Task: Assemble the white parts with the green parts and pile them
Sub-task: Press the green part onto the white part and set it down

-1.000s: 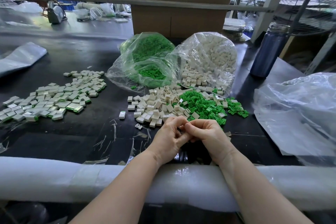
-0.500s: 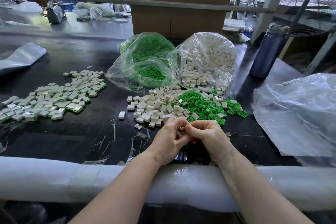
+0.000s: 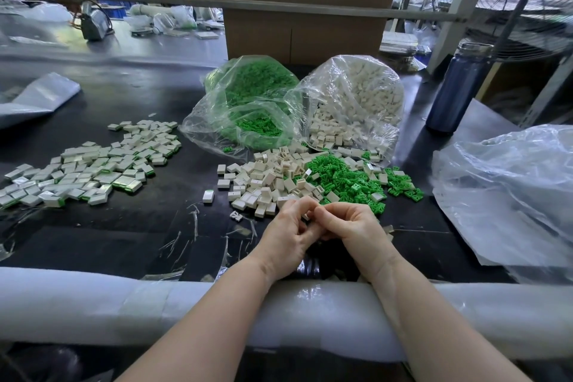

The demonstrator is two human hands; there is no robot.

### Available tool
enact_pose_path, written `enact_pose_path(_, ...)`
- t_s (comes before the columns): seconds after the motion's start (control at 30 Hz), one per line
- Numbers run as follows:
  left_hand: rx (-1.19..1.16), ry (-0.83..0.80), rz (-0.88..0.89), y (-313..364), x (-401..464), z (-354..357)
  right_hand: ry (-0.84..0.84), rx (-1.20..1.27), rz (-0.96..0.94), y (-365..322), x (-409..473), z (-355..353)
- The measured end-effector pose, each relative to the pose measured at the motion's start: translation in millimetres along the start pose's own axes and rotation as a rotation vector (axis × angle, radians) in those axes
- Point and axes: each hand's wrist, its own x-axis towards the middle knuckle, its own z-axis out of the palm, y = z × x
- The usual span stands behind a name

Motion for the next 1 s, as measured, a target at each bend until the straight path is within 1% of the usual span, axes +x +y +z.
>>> enact_pose_path(0.07,-0.007,0.036,0.006,-0.5,0.5,-1.6,0.018,-0.014,-0.026,-0.4,0.2,2.3)
enact_pose_path(0.13,0.004,0.075,-0.020,-3.3,2.0,-3.4,0.072,-0.004,-0.051,0.2,1.4,2.3)
enact_pose_path(0.23,-0.092,0.110,-0.087,-6.0,3.0,-4.7,0.161,-0.039,-0.087,-0.3,1.8,0.4)
enact_pose_path(0.3,-0.129,0.122,-0.092,-5.8,3.1,-5.1,0.174,-0.118,-0.134,0.3,1.6,-0.5)
enact_pose_path(0.43,-0.083,0.092,-0.059,-7.7,3.8,-4.4,0.188,-0.236,-0.206,-0.8,0.6,-0.3)
enact_pose_path(0.57,-0.080,0.057,-0.059,-5.2,2.2,-3.7,0.202,-0.341,-0.202,0.4,2.0,0.1)
enact_pose_path(0.63,-0.081,0.075,-0.049,-3.9,2.3,-3.4,0.216,-0.372,-0.198,0.7,2.6,1.2)
enact_pose_path(0.7,-0.095,0.126,-0.064,-2.3,2.2,-3.9,0.259,-0.367,-0.209,0.2,2.9,1.1)
enact_pose_path(0.77,-0.163,0.214,-0.103,-2.0,1.8,-6.0,0.319,-0.337,-0.219,-0.2,2.9,-0.3)
enact_pose_path(0.8,-0.200,0.283,-0.120,-2.5,2.1,-7.6,0.344,-0.321,-0.219,-0.1,2.7,-1.1)
enact_pose_path(0.87,-0.243,0.465,-0.130,-4.4,2.9,-11.9,0.376,-0.304,-0.215,0.1,2.5,-2.2)
enact_pose_path(0.93,-0.308,0.677,-0.128,-7.7,4.8,-17.0,0.399,-0.314,-0.216,0.1,2.4,-2.7)
enact_pose_path(1.0,-0.353,0.888,-0.160,-13.4,7.4,-23.4,0.425,-0.321,-0.217,-0.3,2.7,-3.0)
